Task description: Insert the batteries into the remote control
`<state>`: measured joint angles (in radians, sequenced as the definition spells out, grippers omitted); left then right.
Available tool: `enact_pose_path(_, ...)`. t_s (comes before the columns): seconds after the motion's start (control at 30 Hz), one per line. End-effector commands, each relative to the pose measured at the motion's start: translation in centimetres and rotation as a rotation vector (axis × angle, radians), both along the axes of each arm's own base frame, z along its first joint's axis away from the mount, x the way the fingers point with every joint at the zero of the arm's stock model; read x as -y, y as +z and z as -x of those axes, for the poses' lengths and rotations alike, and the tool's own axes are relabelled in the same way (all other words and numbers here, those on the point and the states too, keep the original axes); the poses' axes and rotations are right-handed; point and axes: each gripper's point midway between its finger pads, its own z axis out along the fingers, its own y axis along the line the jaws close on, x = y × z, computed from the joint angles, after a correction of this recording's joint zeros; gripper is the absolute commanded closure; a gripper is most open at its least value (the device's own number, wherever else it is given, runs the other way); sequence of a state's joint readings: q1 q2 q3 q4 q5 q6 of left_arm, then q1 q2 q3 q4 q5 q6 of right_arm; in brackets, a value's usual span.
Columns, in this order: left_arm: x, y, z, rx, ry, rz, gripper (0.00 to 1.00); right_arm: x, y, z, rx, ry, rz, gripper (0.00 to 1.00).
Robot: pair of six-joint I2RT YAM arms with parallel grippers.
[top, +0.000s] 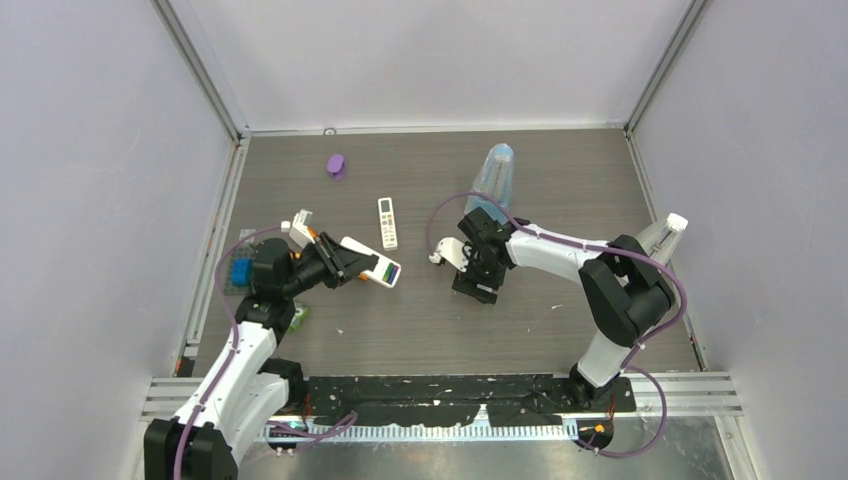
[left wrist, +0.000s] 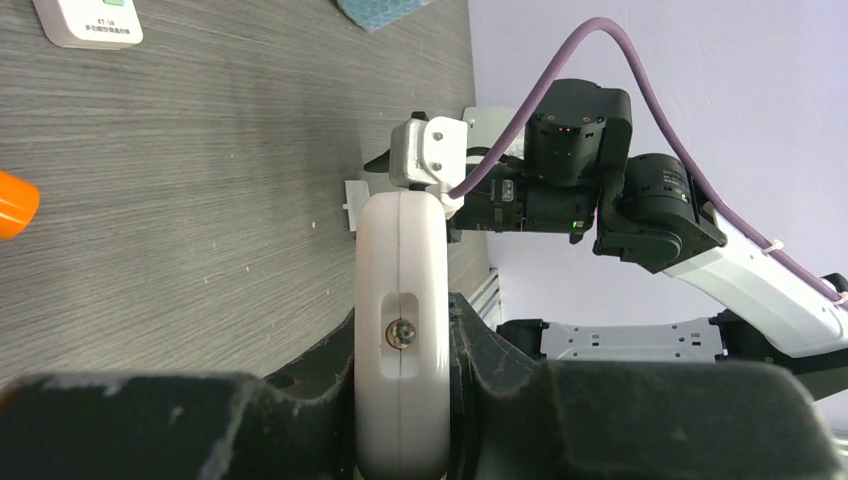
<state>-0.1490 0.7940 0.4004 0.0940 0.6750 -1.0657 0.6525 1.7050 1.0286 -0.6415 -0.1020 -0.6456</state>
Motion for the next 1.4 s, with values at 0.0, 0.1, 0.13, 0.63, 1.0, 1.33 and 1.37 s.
enact_pose_path(0.0, 0.2, 1.5, 0.0, 0.077, -0.024, 0.021, 1.0, 0.2, 0.2, -0.3, 0.048, 0.032, 0.001, 0.26)
enact_pose_path(0.1, 0.2, 1.6, 0.0, 0.079, -0.025, 0.023, 1.0, 0.1, 0.0, -0.2, 0.037, 0.045, 0.001, 0.28)
enact_pose_path(0.13, 0.2, 1.6, 0.0, 0.079, -0.024, 0.023, 1.0, 0.0, 0.0, -0.1, 0.033, 0.051, -0.002, 0.28)
enact_pose_path(0.63, 0.2, 1.6, -0.1, 0.074, -0.025, 0.028, 1.0, 0.5, -2.1, 1.4, -0.081, 0.053, 0.033, 0.29)
enact_pose_path(1.0, 0.2, 1.7, 0.2, 0.079, -0.027, 0.03, 1.0, -0.4, -0.9, 1.1, -0.085, 0.034, -0.017, 0.51)
enact_pose_path(1.33, 0.0, 0.6, 0.6, 0.07, -0.023, 0.021, 1.0, -3.5, 5.7, 0.4, 0.041, 0.037, -0.232, 0.54)
enact_pose_path(1.37, 0.1, 0.5, 0.6, 0.071, -0.022, 0.027, 1.0, -4.0, 7.1, 0.5, 0.073, 0.049, -0.269, 0.53)
